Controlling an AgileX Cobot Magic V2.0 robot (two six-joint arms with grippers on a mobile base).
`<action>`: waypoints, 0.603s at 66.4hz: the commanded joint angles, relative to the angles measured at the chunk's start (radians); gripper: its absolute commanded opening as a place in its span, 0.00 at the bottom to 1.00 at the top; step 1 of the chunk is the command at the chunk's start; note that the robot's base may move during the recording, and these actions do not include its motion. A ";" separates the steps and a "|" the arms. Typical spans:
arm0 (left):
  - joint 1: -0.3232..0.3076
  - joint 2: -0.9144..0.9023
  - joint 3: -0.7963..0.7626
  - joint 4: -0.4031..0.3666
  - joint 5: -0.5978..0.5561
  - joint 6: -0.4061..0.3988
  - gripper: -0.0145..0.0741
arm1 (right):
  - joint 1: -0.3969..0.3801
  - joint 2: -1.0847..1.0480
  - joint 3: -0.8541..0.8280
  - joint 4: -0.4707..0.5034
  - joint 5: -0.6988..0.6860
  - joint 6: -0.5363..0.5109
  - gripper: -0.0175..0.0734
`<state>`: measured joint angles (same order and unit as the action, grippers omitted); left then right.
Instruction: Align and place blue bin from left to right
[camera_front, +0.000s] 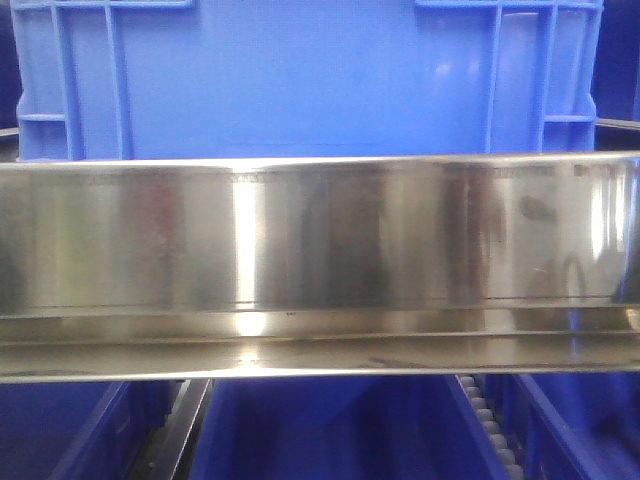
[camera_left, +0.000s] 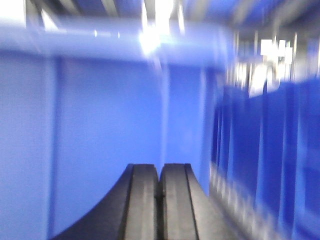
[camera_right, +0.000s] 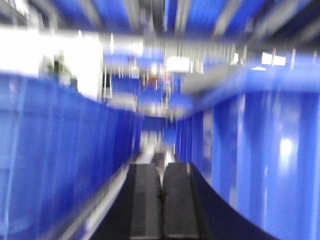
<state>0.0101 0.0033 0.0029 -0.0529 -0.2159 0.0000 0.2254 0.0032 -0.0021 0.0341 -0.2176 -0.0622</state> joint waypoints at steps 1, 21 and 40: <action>0.003 -0.003 -0.032 -0.059 -0.048 0.000 0.04 | -0.004 -0.003 -0.047 0.002 -0.024 -0.006 0.11; 0.003 0.012 -0.356 0.018 0.242 0.000 0.04 | -0.004 0.022 -0.366 0.002 0.295 -0.006 0.11; 0.003 0.230 -0.667 0.084 0.498 0.000 0.04 | -0.004 0.272 -0.616 0.002 0.430 -0.006 0.11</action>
<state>0.0101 0.1743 -0.5967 0.0239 0.2247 0.0000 0.2254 0.2021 -0.5552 0.0341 0.1799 -0.0622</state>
